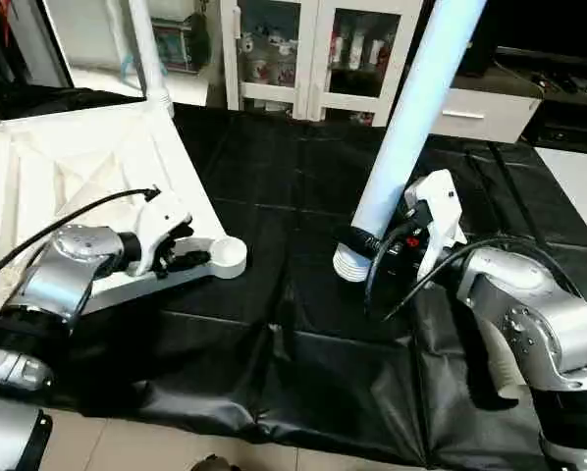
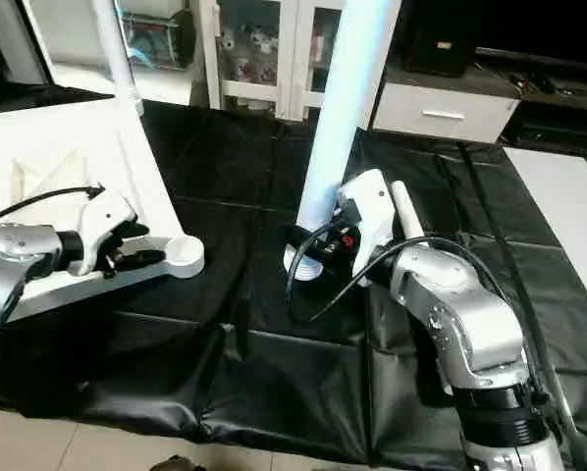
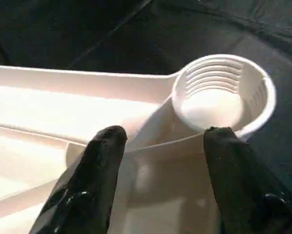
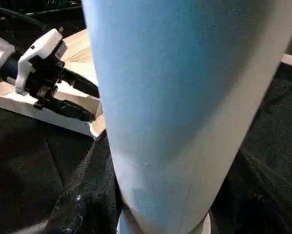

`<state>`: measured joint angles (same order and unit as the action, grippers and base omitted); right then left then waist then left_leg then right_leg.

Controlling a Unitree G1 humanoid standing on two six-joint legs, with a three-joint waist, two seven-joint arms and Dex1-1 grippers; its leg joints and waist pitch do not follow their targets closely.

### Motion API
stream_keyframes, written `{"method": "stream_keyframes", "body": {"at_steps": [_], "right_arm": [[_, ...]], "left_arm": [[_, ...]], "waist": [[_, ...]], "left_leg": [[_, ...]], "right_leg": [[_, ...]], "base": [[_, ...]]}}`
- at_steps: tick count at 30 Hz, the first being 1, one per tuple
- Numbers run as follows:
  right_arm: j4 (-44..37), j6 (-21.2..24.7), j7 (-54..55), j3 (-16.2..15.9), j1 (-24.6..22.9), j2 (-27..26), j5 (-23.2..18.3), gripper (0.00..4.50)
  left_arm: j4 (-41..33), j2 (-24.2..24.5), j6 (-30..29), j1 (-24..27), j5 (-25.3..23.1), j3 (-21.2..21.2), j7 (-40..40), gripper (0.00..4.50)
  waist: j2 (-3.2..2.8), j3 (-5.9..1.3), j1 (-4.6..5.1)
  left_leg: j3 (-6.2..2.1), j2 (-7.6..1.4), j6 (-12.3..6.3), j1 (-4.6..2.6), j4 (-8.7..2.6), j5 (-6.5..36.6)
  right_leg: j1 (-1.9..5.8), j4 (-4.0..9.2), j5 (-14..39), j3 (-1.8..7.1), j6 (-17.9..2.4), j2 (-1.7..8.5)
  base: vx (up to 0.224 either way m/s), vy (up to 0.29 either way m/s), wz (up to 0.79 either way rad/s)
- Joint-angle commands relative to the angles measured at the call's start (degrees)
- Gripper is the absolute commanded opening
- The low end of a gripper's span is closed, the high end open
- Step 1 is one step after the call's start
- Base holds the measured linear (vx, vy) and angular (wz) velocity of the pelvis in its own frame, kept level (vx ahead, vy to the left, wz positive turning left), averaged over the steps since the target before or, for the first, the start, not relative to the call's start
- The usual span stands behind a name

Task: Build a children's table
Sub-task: Pick table leg

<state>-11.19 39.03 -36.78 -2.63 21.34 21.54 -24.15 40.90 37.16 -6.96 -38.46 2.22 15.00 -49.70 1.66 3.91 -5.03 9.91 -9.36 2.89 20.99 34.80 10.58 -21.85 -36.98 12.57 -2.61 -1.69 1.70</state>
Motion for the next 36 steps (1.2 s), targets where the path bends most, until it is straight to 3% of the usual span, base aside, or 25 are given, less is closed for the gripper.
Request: {"method": "stream_keyframes", "body": {"at_steps": [1, 8, 15, 19, 22, 26, 28, 36], "right_arm": [[-1.45, 0.96, -0.18, 0.69, 0.05, 0.77, -0.37, 1.88], [-1.29, 1.56, -0.91, 0.03, 0.36, 1.21, -0.5, 1.88], [-0.9, 1.46, -0.94, -0.03, 0.41, 1.2, -0.41, 1.88], [-0.68, 1.07, -0.69, -0.06, 0.62, 1.05, -0.35, 1.88], [-0.77, 1.07, -0.65, -0.04, 0.6, 1.09, -0.43, 1.88], [-1.26, 1.16, -0.81, -0.04, 0.17, 1.32, -0.55, 1.88], [-1.6, 1.36, -0.98, -0.07, -0.08, 1.52, -0.66, 1.88], [-2.48, 1.67, -1.65, -0.69, -1.0, 2.47, -0.43, 1.88]], "left_arm": [[3.45, 0.06, 0.27, 0.25, -2.08, 0.84, -1.57, 2.87], [6.2, 0.7, -1.5, -0.08, -0.59, 0.53, -8.13, 2.87], [5.59, 1.28, -0.49, 0.36, 0.41, -0.97, -11.02, 2.87], [6.52, 1.35, 0.4, -1.17, 1.53, -4.49, -8.96, 2.87], [6.07, 1.78, -1.08, -1.54, 2.32, -5.62, -9.9, 3.04], [3.48, 2.8, -3.2, -0.33, 3.95, -6.16, -12.99, 3.18], [1.66, 3.27, -2.75, 0.8, 4.63, -6.42, -14.22, 3.45], [-5.01, 4.14, -4.8, 5.56, 6.02, -5.87, -19.56, 3.49]], "waist": [[-0.58, -3.91, -0.06], [-0.54, -4.03, -0.03], [-0.72, -3.83, -0.25], [-1.11, -3.93, -0.26], [-0.96, -4.0, -0.22], [-1.1, -3.97, -0.18], [-1.16, -3.88, -0.14], [-0.96, -3.7, -0.06]], "left_leg": [[-1.77, -4.14, 2.0, -1.1, -4.31, 10.46], [-1.7, -4.18, 1.51, -1.06, -4.23, 8.73], [-1.68, -4.31, 1.74, -1.22, -4.39, 10.26], [-1.75, -4.27, 2.09, -1.21, -4.35, 10.4], [-1.67, -4.22, 1.97, -1.18, -4.29, 9.76], [-1.73, -4.33, 2.21, -1.21, -4.39, 10.24], [-1.68, -4.34, 2.35, -1.29, -4.44, 10.93], [-1.6, -4.4, 2.3, -1.25, -4.55, 11.51]], "right_leg": [[2.22, 5.05, 9.33, 3.78, -9.8, 7.09], [2.28, 4.62, 6.13, 3.68, -10.9, 7.2], [2.12, 4.92, 8.36, 3.75, -11.04, 7.31], [2.17, 4.81, 7.46, 3.77, -11.23, 7.28], [2.29, 4.7, 5.98, 3.78, -11.58, 7.27], [2.24, 4.68, 5.76, 3.77, -11.95, 7.3], [2.11, 4.7, 6.39, 3.76, -12.02, 7.21], [2.08, 4.95, 8.84, 3.88, -11.42, 7.22]], "base": [[0.0, 0.0, 0.0], [0.0, 0.0, 0.0], [0.0, 0.0, 0.0], [0.0, 0.0, 0.0], [0.0, 0.0, 0.0], [0.0, 0.0, 0.0], [0.0, 0.0, 0.0], [0.0, 0.0, 0.0]]}}
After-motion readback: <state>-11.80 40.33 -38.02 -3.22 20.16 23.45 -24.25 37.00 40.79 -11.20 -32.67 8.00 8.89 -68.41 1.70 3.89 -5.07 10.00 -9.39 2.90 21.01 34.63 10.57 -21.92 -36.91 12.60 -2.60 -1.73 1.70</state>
